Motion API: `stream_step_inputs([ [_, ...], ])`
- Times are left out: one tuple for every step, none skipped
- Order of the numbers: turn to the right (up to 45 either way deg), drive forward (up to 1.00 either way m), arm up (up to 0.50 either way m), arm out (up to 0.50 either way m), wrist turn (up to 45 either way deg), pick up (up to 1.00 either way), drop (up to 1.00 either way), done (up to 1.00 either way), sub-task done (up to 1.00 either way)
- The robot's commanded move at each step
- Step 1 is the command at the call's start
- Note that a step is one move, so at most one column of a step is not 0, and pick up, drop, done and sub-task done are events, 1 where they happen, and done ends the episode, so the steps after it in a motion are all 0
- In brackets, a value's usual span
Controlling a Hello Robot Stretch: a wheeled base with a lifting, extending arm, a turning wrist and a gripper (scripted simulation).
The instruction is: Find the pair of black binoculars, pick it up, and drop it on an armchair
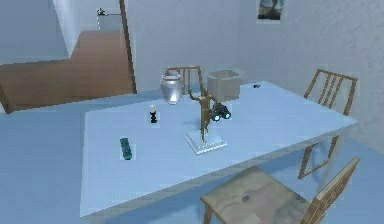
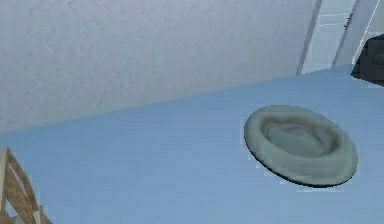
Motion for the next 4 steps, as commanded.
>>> stream_step_inputs([
  [0.0,0.4,0.0,0.0,0.0,0.0,0.0,0.0,0.0],
  [-45.0,0.0,0.0,0.0,0.0,0.0,0.0,0.0,0.0],
  [-30.0,0.0,0.0,0.0,0.0,0.0,0.0,0.0,0.0],
  [0.0,0.0,0.5,0.0,0.0,0.0,0.0,0.0,0.0],
])
